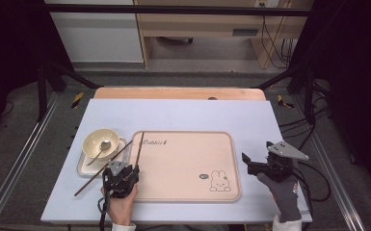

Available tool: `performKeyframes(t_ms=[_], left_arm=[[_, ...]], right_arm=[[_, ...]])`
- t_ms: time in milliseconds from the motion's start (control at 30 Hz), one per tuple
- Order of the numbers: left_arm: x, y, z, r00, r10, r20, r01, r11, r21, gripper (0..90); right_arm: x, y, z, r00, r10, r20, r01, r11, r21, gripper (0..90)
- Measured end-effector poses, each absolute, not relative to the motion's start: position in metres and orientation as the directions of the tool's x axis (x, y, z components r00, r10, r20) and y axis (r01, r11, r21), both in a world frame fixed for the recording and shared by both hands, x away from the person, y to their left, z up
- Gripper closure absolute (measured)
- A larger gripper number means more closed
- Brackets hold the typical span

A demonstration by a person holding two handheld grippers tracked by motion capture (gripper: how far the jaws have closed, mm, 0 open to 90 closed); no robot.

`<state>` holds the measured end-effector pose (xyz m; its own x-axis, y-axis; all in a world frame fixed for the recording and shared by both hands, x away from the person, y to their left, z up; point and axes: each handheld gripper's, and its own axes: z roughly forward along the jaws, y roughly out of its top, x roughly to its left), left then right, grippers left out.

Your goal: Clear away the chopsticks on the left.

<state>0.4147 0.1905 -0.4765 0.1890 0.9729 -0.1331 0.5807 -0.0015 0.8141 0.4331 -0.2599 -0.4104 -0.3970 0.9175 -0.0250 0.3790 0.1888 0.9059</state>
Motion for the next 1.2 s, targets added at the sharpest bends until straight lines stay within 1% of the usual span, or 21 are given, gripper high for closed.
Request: performKeyframes(t_ms=[67,100,267,300,333,367,400,467,500,533,567,600,633,667,700,733,900,1000,1100,1200], left_arm=[[0.414,0.191,-0.475,0.206,0.969,-0.137,0.577,-0.007,0.816,66.6],[0.413,0.191,-0.473,0.219,0.966,-0.137,0.576,-0.014,0.817,66.6],[0.410,0.191,-0.463,0.317,0.942,-0.113,0.531,-0.077,0.844,58.1],[0.408,0.192,-0.459,0.359,0.926,-0.115,0.513,-0.093,0.853,55.0],[0.408,0.192,-0.459,0.359,0.926,-0.115,0.513,-0.093,0.853,53.2],[0.408,0.193,-0.457,0.370,0.923,-0.106,0.506,-0.104,0.856,53.2],[0.408,0.193,-0.455,0.384,0.918,-0.100,0.497,-0.115,0.860,49.4],[0.408,0.195,-0.451,0.428,0.899,-0.091,0.489,-0.145,0.860,45.6],[0.408,0.196,-0.449,0.447,0.890,-0.088,0.482,-0.157,0.862,45.6],[0.409,0.197,-0.446,0.469,0.878,-0.091,0.478,-0.166,0.862,41.7],[0.409,0.197,-0.444,0.485,0.870,-0.091,0.473,-0.173,0.864,41.7],[0.409,0.198,-0.442,0.503,0.860,-0.085,0.468,-0.188,0.864,38.1],[0.409,0.198,-0.440,0.515,0.855,-0.067,0.461,-0.210,0.862,38.1],[0.409,0.198,-0.436,0.539,0.842,-0.029,0.454,-0.261,0.852,35.8],[0.409,0.198,-0.436,0.539,0.842,-0.029,0.454,-0.261,0.852,34.1],[0.410,0.201,-0.432,0.566,0.824,-0.003,0.447,-0.304,0.841,33.3],[0.409,0.205,-0.431,0.596,0.802,0.028,0.442,-0.357,0.823,29.5],[0.406,0.213,-0.434,0.615,0.785,0.071,0.439,-0.416,0.796,27.3],[0.406,0.218,-0.436,0.619,0.782,0.068,0.441,-0.418,0.795,26.9],[0.405,0.227,-0.440,0.626,0.773,0.104,0.440,-0.461,0.770,25.4]], right_arm=[[0.433,-0.260,-0.410,-0.397,0.918,-0.023,0.379,0.187,0.907,3.7],[0.433,-0.260,-0.410,-0.398,0.917,-0.022,0.378,0.186,0.907,3.7],[0.432,-0.260,-0.410,-0.397,0.918,-0.021,0.380,0.185,0.906,3.7],[0.432,-0.260,-0.410,-0.396,0.918,-0.019,0.381,0.183,0.906,3.7],[0.432,-0.260,-0.410,-0.396,0.918,-0.019,0.381,0.183,0.906,3.7],[0.432,-0.260,-0.410,-0.397,0.918,-0.018,0.380,0.182,0.907,3.7],[0.432,-0.260,-0.409,-0.397,0.917,-0.021,0.377,0.184,0.908,3.6],[0.432,-0.261,-0.409,-0.397,0.918,-0.022,0.377,0.184,0.907,3.7],[0.432,-0.261,-0.409,-0.397,0.918,-0.022,0.377,0.184,0.907,3.7],[0.432,-0.261,-0.409,-0.396,0.918,-0.018,0.378,0.181,0.908,3.7],[0.432,-0.261,-0.409,-0.396,0.918,-0.018,0.378,0.181,0.908,3.7],[0.431,-0.261,-0.409,-0.396,0.918,-0.014,0.380,0.177,0.908,3.7],[0.431,-0.261,-0.409,-0.396,0.918,-0.014,0.380,0.177,0.908,3.7],[0.431,-0.261,-0.409,-0.396,0.918,-0.016,0.379,0.179,0.908,3.7],[0.431,-0.261,-0.409,-0.396,0.918,-0.016,0.379,0.179,0.908,3.7],[0.431,-0.261,-0.408,-0.396,0.918,-0.018,0.377,0.181,0.908,3.7],[0.430,-0.262,-0.407,-0.396,0.918,-0.017,0.373,0.178,0.910,3.7],[0.429,-0.262,-0.406,-0.396,0.918,-0.019,0.366,0.177,0.914,3.7],[0.428,-0.261,-0.405,-0.396,0.918,-0.020,0.366,0.178,0.913,3.7],[0.429,-0.261,-0.406,-0.397,0.917,-0.024,0.371,0.184,0.910,3.7]])
